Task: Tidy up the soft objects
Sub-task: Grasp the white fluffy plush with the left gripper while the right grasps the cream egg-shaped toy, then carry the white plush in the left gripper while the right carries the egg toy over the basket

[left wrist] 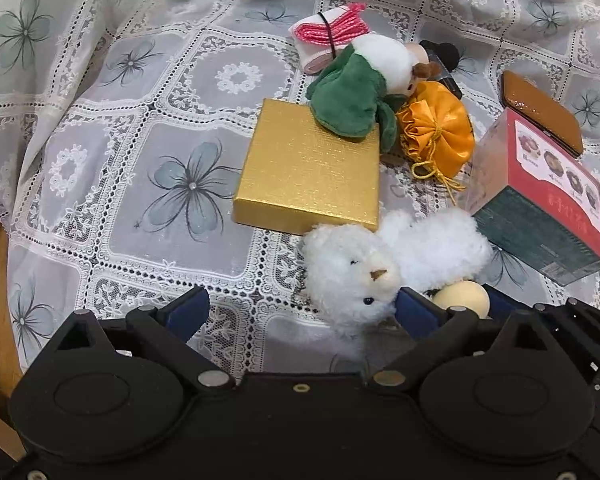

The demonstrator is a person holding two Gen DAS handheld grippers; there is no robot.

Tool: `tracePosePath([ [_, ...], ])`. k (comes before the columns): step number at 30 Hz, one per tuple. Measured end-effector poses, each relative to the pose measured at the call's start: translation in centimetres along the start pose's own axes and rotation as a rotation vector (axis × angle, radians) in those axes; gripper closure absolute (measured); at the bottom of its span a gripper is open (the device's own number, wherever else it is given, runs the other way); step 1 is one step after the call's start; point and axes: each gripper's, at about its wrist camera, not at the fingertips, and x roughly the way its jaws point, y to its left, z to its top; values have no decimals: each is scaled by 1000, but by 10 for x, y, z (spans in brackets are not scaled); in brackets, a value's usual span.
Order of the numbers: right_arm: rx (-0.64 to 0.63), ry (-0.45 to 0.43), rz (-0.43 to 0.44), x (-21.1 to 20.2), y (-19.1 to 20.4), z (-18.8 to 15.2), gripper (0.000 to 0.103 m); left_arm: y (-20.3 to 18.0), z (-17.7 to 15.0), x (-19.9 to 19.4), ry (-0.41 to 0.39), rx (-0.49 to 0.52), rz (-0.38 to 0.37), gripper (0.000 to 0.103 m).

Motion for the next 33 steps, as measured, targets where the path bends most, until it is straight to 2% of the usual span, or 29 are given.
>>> tracePosePath([
  [9,105,-17,-135,-31,-27,-14,68,-7,4,4,1,-20,-52,7],
  [15,140,2,-183,-30,-37,-25,67,-15,6,15,12,-40,-80,7],
  [19,132,-7,-206,-26,-35,-24,58,-17,8,21,15,-47,-71,7],
  [22,138,-5,-201,-24,-35,-21,58,-17,8,21,4,-54,-86,14],
  [24,146,2,-196,-23,-36,-20,58,-16,7,20,0,-55,-107,25],
  [25,150,9,-196,-22,-37,-20,60,-15,7,20,4,-54,-128,36],
  [26,155,16,-196,-21,-37,-20,62,-14,7,20,8,-56,-151,42],
  [27,162,24,-190,-20,-39,-21,67,-14,6,18,6,-57,-160,44],
  [33,196,15,-184,-31,-42,-23,67,-15,-2,1,-17,-30,-168,51],
])
